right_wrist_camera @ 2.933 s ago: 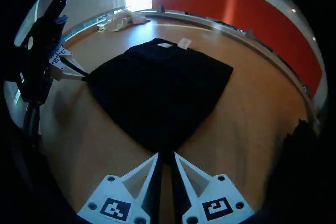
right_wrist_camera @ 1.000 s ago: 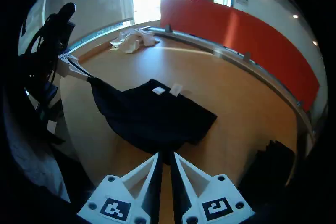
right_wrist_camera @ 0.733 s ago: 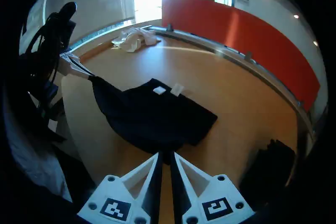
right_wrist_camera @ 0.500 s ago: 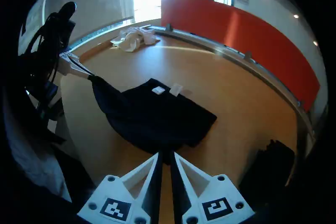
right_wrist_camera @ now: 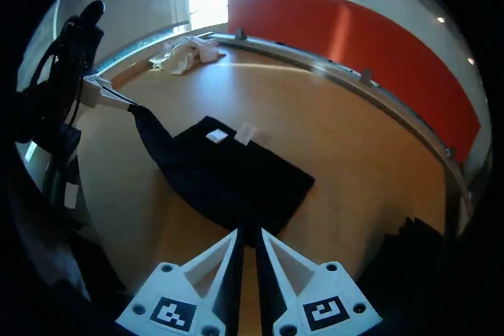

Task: Fold towel

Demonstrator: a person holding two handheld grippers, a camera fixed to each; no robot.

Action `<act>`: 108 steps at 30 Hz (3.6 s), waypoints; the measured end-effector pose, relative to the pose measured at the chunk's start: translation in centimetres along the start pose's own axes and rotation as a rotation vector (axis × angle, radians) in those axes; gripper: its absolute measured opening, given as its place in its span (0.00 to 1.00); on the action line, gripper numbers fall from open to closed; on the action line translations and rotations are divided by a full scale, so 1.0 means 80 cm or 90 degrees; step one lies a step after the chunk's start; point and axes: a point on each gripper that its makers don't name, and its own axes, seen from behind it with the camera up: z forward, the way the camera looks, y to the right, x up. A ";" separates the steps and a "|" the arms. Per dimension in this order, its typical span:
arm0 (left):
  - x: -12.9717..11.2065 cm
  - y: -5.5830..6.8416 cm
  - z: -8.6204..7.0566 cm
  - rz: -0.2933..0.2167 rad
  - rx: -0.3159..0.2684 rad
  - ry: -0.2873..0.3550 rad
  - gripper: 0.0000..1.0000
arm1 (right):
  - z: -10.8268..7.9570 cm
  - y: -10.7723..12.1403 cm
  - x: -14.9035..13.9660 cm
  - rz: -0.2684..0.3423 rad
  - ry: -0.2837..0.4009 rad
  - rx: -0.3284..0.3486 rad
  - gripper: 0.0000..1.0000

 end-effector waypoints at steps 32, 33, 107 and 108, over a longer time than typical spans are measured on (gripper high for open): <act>-0.003 -0.058 0.143 0.001 0.027 -0.046 0.06 | 0.116 0.065 -0.013 0.074 -0.045 -0.035 0.23; -0.002 -0.059 0.144 -0.001 0.028 -0.046 0.06 | 0.117 0.067 -0.013 0.074 -0.045 -0.039 0.24; -0.016 -0.090 0.086 -0.008 0.124 -0.002 0.89 | 0.079 0.079 -0.014 0.072 0.027 -0.147 1.00; -0.018 -0.090 0.085 -0.009 0.125 -0.002 0.89 | 0.077 0.077 -0.015 0.072 0.027 -0.146 1.00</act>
